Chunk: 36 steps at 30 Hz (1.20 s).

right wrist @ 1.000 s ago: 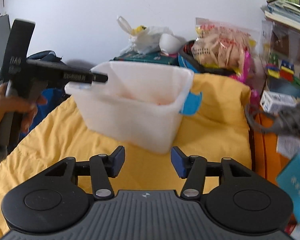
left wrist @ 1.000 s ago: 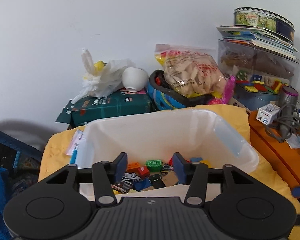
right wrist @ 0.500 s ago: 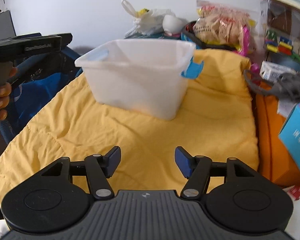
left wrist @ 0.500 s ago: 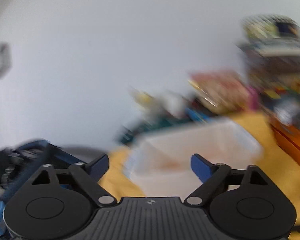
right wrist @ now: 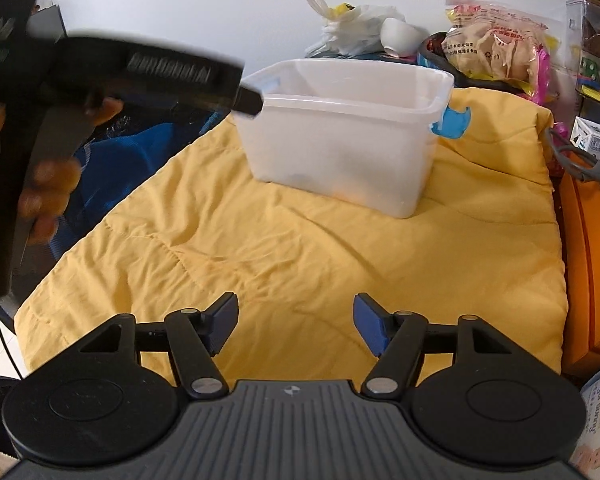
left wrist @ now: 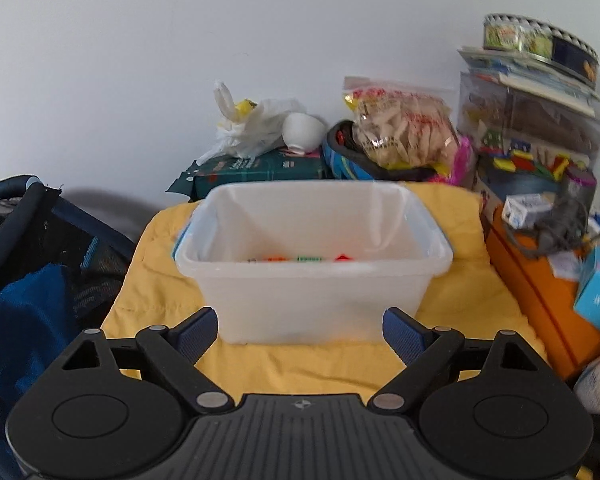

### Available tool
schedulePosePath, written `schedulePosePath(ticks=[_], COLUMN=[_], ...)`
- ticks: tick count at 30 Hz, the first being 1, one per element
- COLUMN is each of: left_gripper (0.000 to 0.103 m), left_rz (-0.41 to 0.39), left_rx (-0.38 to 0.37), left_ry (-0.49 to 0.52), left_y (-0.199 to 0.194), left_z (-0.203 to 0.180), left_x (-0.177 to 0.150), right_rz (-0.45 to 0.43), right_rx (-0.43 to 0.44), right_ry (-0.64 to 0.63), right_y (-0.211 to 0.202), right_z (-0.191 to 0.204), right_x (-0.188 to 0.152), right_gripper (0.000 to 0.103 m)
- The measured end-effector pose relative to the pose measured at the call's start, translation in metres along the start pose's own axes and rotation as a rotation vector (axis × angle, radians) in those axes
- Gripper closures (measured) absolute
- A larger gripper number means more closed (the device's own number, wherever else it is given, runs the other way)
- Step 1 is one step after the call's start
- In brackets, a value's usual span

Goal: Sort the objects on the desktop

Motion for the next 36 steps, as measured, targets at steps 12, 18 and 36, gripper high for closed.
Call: schedulePosePath(ticks=[12,18,36], left_gripper=[0.011,0.011,0.012], left_rz=[0.078,0.107,0.156], left_rx=[0.082,0.086,0.064], left_ry=[-0.041,-0.001,0.047], left_y=[0.032,0.043,0.077], left_z=[0.015,0.017,0.009], left_x=[0.044,0.053,0.070], right_rz=[0.078,0.164,0.207], right_rx=[-0.162,-0.299,-0.347], right_ry=[-0.044,-0.121,-0.072], right_y=[0.019,0.055,0.077], right_z=[-0.020,-0.043,-0.061], right_x=[0.101,0.157,0.172], right_gripper=[0.017,0.014,0.013])
Point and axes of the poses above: each gripper's, at about its wrist camera, not at the fingertips, and y roughly the way its jaws point, z to its left, x to its top, the point moved 4 cm from there along y, roughly the way its jaws point, and after that the axes turned 14 degrees about x, right-handed, at the moved point
